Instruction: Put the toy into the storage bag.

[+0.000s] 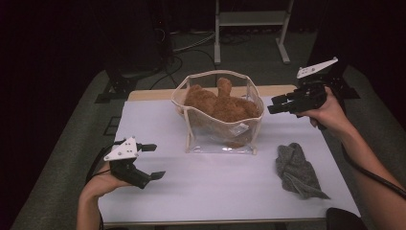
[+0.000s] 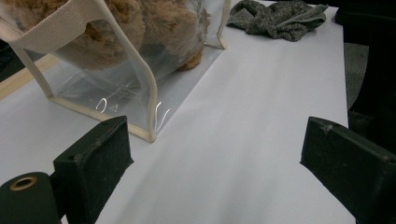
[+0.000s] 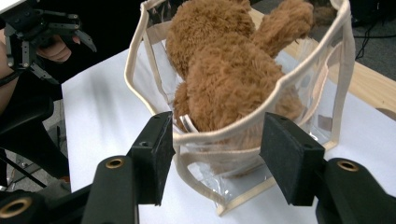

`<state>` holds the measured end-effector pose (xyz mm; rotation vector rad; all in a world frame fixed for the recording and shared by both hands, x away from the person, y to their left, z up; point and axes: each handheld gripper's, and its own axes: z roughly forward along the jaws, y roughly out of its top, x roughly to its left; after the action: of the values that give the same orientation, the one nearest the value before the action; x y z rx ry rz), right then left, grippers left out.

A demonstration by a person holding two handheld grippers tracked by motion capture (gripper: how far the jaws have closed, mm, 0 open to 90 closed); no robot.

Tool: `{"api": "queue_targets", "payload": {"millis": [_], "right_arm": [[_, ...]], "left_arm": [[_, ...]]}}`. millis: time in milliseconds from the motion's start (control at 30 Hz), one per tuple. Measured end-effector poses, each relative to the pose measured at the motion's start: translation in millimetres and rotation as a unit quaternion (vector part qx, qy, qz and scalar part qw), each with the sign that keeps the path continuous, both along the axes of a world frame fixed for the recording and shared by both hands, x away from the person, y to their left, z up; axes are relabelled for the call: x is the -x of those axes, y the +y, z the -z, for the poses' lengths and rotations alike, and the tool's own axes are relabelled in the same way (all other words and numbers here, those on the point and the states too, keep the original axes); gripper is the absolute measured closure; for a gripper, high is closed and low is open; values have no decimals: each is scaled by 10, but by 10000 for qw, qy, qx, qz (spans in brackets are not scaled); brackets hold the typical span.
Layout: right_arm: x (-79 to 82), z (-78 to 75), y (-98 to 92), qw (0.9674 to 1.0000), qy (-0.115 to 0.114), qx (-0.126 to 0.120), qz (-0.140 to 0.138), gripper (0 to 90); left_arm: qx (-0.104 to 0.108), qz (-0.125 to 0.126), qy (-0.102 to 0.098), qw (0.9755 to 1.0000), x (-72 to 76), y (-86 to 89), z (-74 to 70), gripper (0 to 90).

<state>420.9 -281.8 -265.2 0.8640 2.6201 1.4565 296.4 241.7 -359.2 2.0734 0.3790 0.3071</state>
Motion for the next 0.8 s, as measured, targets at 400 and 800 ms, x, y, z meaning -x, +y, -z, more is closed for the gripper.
{"api": "queue_targets", "payload": {"millis": [400, 800], "right_arm": [[109, 166, -176, 9998, 108, -107, 128, 413], [211, 429, -325, 9992, 258, -134, 262, 399]], "left_arm": [[-28, -7, 20, 10000, -7, -8, 10, 77], [-21, -7, 45, 10000, -12, -17, 25, 77]]}}
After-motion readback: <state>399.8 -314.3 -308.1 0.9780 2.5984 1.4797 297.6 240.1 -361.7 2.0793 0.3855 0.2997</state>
